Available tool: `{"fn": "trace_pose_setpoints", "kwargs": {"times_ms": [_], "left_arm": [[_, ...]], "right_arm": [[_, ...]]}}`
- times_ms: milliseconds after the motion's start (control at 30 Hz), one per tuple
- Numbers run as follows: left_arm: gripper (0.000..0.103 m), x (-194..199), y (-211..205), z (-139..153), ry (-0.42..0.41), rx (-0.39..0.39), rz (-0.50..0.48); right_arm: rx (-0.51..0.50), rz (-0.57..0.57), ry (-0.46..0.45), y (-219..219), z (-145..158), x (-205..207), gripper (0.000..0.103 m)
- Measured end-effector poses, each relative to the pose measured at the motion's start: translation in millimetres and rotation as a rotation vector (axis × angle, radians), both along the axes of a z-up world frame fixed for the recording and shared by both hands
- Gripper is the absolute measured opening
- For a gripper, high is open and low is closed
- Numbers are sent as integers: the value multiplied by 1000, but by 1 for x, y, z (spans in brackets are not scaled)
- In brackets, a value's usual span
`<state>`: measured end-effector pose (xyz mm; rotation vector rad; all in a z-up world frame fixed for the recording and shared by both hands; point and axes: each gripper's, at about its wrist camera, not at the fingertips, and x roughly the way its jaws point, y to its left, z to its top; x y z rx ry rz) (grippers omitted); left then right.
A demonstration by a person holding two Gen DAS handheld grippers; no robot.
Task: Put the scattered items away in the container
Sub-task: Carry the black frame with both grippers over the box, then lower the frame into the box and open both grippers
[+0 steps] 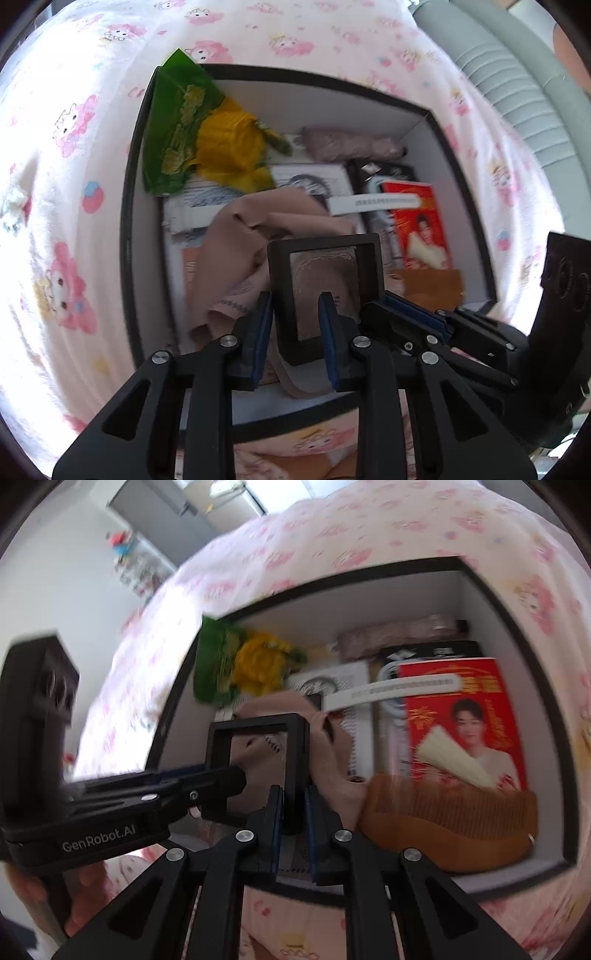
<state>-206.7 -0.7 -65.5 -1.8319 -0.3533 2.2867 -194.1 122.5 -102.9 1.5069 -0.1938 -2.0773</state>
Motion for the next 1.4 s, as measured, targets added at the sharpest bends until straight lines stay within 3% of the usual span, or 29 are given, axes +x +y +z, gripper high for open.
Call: {"fn": "trace_pose_setpoints", "kwargs": {"times_ms": [100, 233, 367, 467, 667, 800, 900, 1033, 1167, 1300, 1400], "left_arm": [[24, 4, -4, 7, 26, -30, -6], [24, 5, -9, 19, 130, 47, 10], [24, -7, 1, -2, 58, 82, -16], [24, -6, 0, -18, -18, 4, 17], [19, 3, -14, 3, 26, -39, 58], [19, 7, -18, 15, 82, 68, 53], [19, 7, -9, 14, 101, 105, 10], [19, 2, 9, -3, 73, 216, -61], [17, -3, 6, -26, -38, 164, -7], [17, 4, -6, -21, -26, 67, 26], [17, 5, -15, -11, 36, 148, 44]], "right_arm": [[-38, 7, -4, 3, 5, -1, 11], [-86, -106, 76, 29, 23, -6, 11], [15, -147, 74, 24, 15, -19, 11], [0, -111, 9, 13, 1, -21, 11], [-55, 13, -47, -14, -8, -7, 12], [-106, -24, -44, -7, -4, -6, 12], [-44, -119, 50, 13, 10, -2, 12], [31, -197, 139, 38, 26, 7, 12], [59, -189, 116, 46, 22, 1, 12], [53, -167, 100, 41, 17, 1, 12], [45, -147, 97, 30, 14, 0, 12]]}}
